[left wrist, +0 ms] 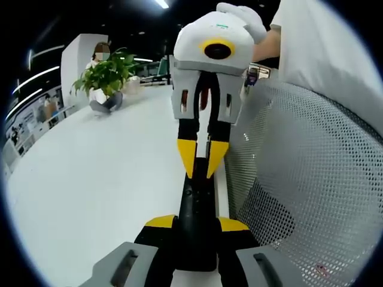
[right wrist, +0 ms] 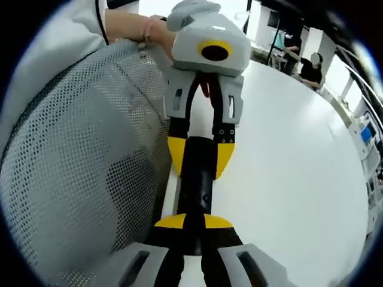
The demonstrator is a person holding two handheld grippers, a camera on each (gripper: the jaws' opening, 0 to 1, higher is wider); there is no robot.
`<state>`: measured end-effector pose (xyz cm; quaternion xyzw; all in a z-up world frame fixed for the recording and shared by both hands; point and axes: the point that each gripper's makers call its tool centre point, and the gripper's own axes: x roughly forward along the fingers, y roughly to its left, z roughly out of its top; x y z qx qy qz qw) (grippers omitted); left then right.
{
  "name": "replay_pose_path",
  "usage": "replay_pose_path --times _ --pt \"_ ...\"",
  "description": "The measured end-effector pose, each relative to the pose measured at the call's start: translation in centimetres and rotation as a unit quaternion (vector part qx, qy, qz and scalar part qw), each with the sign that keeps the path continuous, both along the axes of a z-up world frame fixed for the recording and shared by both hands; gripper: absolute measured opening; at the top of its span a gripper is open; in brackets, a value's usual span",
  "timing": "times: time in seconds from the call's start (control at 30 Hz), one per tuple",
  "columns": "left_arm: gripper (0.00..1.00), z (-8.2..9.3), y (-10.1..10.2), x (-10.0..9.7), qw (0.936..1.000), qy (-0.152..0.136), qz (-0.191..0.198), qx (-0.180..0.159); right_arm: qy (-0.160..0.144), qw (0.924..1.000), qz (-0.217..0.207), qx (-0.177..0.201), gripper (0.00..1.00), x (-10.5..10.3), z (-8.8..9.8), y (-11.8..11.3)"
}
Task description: Press the specified remote control buttons in sequence, fully releasing each button before pressing the next.
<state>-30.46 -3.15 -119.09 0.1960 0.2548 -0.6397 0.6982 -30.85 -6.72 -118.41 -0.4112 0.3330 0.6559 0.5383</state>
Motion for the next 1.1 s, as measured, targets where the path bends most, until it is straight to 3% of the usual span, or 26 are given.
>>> replay_pose_path --times 0.13,0.23,0.4,0.5,0.7,0.8,0.9,0.97,1.03,1.1 --pt "0.24 0.05 -0.01 0.01 1.0 0.002 0.001 -0.002 0.014 0.9986 -0.014 -0.049 0.05 0.11 -0.08 0.24" --pt "0.24 0.06 0.0 0.02 1.0 0.003 0.003 -0.002 0.017 0.9984 -0.028 -0.046 0.05 0.14 -0.08 0.18" --pt "0.24 0.03 0.0 0.0 1.0 0.002 0.003 -0.002 0.0 0.9976 -0.062 0.031 0.05 0.14 0.15 0.09" --pt "0.24 0.03 -0.01 -0.02 1.0 0.001 0.002 -0.001 0.002 0.9922 -0.096 0.08 0.05 0.18 0.27 0.08" --pt "0.24 -0.02 -0.01 -0.03 1.0 0.0 0.001 0.0 -0.009 0.9873 -0.107 0.117 0.05 0.06 0.37 0.17" --pt "0.24 -0.01 -0.02 -0.03 1.0 0.0 0.001 0.0 0.01 0.983 -0.123 0.136 0.05 0.27 0.41 0.5" --pt "0.24 -0.02 -0.02 0.01 1.0 0.001 0.002 -0.001 -0.008 0.9888 -0.09 0.119 0.05 0.19 0.33 0.64" --pt "0.24 -0.03 -0.02 0.01 1.0 0.001 0.002 0.0 -0.004 0.9923 -0.089 0.086 0.04 0.08 0.23 0.64" --pt "0.24 0.0 -0.04 0.01 1.0 0.001 0.002 0.0 0.011 0.9943 -0.1 0.034 0.04 0.16 0.17 0.75" --pt "0.24 0.01 -0.03 0.01 1.0 0.001 0.002 -0.001 -0.001 0.9969 -0.077 -0.018 0.04 0.21 0.07 0.78"
